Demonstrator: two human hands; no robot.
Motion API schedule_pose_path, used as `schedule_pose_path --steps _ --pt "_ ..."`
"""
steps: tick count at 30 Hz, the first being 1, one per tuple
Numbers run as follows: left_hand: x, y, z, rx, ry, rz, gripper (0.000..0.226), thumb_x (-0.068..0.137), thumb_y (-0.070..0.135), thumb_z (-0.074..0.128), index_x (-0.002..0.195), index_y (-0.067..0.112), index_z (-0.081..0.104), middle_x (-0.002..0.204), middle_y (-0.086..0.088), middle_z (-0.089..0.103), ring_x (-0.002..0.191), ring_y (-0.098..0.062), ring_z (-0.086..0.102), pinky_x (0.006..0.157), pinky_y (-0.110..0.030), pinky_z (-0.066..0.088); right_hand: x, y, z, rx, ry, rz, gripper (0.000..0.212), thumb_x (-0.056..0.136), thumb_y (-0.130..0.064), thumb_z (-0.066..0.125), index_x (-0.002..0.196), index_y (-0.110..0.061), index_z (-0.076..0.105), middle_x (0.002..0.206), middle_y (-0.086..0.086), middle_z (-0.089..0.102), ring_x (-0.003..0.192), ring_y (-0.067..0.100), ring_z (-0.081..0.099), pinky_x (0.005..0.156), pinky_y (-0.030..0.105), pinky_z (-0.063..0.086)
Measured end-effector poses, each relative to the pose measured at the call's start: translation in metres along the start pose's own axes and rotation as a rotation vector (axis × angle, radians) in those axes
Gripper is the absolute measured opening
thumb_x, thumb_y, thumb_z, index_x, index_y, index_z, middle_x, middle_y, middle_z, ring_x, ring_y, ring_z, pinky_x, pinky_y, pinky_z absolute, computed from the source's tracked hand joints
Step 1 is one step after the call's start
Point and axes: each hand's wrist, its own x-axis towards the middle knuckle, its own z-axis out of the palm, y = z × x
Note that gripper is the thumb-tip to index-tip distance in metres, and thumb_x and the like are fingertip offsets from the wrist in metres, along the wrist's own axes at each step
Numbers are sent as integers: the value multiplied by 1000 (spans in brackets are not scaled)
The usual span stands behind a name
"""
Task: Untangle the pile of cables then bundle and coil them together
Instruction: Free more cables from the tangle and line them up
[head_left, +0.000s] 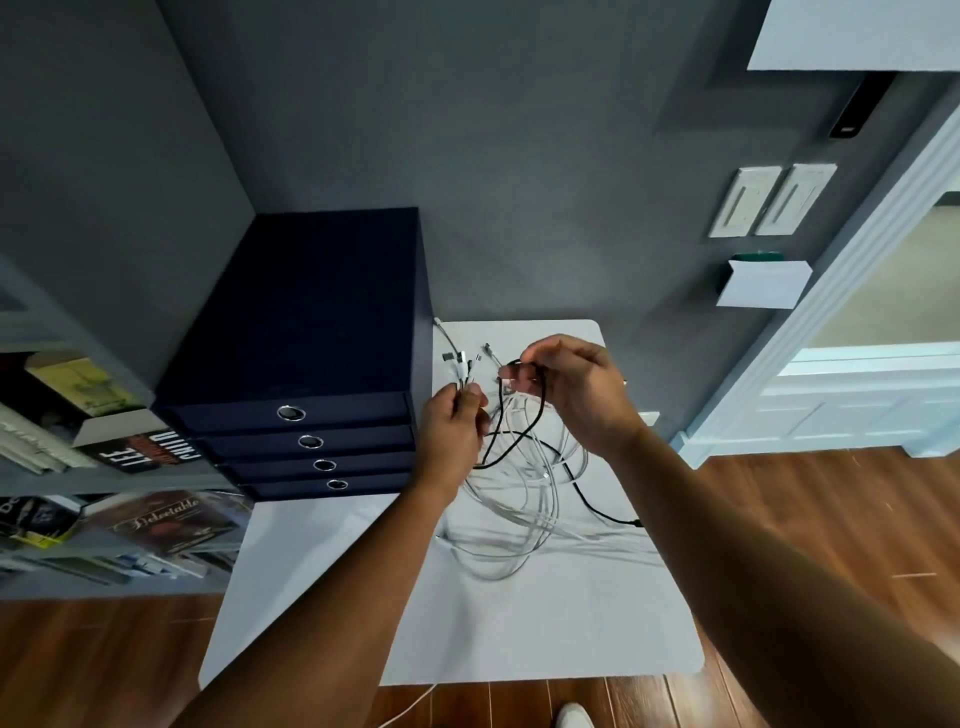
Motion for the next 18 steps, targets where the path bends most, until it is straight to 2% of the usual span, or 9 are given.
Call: schedule_pose_path --steps 2,4,5,8,10,13,14,16,18 --pt "0 2 1 14 23 -37 28 105 28 48 82 15 58 59 1 64 42 -11 37 42 -22 24 0 -2 13 -23 -34 -42 11 86 -5 65 79 4 64 70 18 59 86 40 65 81 46 51" --pt "1 7 0 -34 30 -92 30 105 32 49 87 11 61 67 -8 71 37 -11 28 40 -21 21 -3 1 21 -68 -80 -60 4 87 5 64 84 4 65 72 18 62 78 34 66 73 37 53" --pt "1 10 0 -75 33 -118 30 104 33 51 86 11 61 69 -11 70 37 -11 27 40 -20 20 -5 4 22 -75 -101 -49 6 87 9 62 87 3 65 75 19 63 74 31 67 70 34 54" --pt "3 15 0 -154 61 -161 22 98 26 63 80 13 61 65 -9 55 42 -12 33 40 -19 21 -12 10 17 -55 -155 51 17 80 9 66 89 -4 59 73 19 63 71 28 68 69 33 57" --pt "4 18 2 -177 54 -154 15 94 21 68 82 12 63 72 -10 66 46 -15 38 39 -18 23 -18 16 4 -61 -173 131 19 76 6 67 85 -7 57 71 15 63 73 28 66 68 32 57" --pt "3 24 4 -162 -19 -104 22 93 15 69 79 16 51 85 -12 75 41 -11 27 39 -17 21 -27 22 -18 -77 -173 243 14 78 -1 67 81 -10 57 71 14 62 74 26 64 66 31 53" --pt "3 27 5 -143 -39 -89 26 93 13 68 79 18 46 86 -12 75 41 -11 25 39 -17 21 -30 24 -23 -67 -155 285 9 83 -8 67 81 -10 58 75 16 62 75 27 63 66 32 52" --pt "3 31 7 -107 -72 -60 29 93 10 67 81 20 42 87 -14 75 39 -9 28 38 -15 23 -32 30 -30 -10 -44 365 17 94 -23 59 86 -8 60 82 21 59 75 29 64 66 34 53" --pt "1 36 10 -110 -110 -30 30 93 6 65 82 19 41 86 -16 73 37 -6 29 37 -15 22 -26 37 -37 -87 86 363 19 99 -22 55 93 -5 62 86 20 61 72 29 66 64 34 54"
